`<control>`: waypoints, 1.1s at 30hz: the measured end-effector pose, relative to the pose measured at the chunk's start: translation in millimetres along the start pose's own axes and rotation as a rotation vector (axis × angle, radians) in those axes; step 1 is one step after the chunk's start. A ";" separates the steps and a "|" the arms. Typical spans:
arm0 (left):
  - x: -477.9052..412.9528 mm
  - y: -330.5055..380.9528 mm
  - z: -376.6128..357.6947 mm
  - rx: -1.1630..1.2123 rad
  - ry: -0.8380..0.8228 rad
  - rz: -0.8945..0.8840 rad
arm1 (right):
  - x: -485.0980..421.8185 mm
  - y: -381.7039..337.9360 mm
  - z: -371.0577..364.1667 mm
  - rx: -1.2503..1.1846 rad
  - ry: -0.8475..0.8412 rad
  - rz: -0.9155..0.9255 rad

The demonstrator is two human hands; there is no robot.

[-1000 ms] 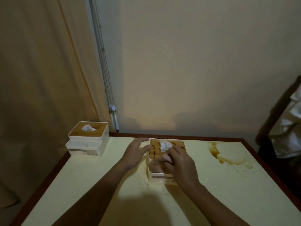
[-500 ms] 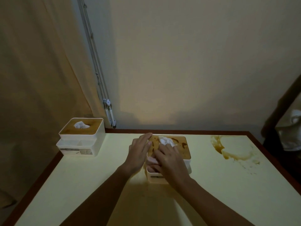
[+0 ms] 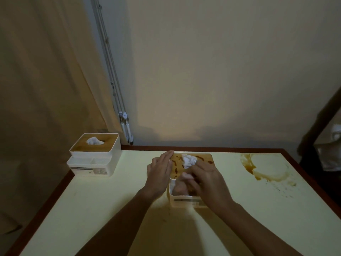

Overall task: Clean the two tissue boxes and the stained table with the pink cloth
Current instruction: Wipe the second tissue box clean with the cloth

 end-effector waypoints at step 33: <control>3.0 5.5 0.3 -0.081 0.017 -0.072 | -15.5 -17.3 -14.8 0.189 0.092 0.161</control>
Point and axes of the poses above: each hand's wrist, its own x-axis away from the middle knuckle, its own z-axis out of the back of the hand, y = z × x, the point moved 10 cm from there along -x, towards the middle knuckle, and after that the axes turned 1 degree about -y, right-handed, at the moved point
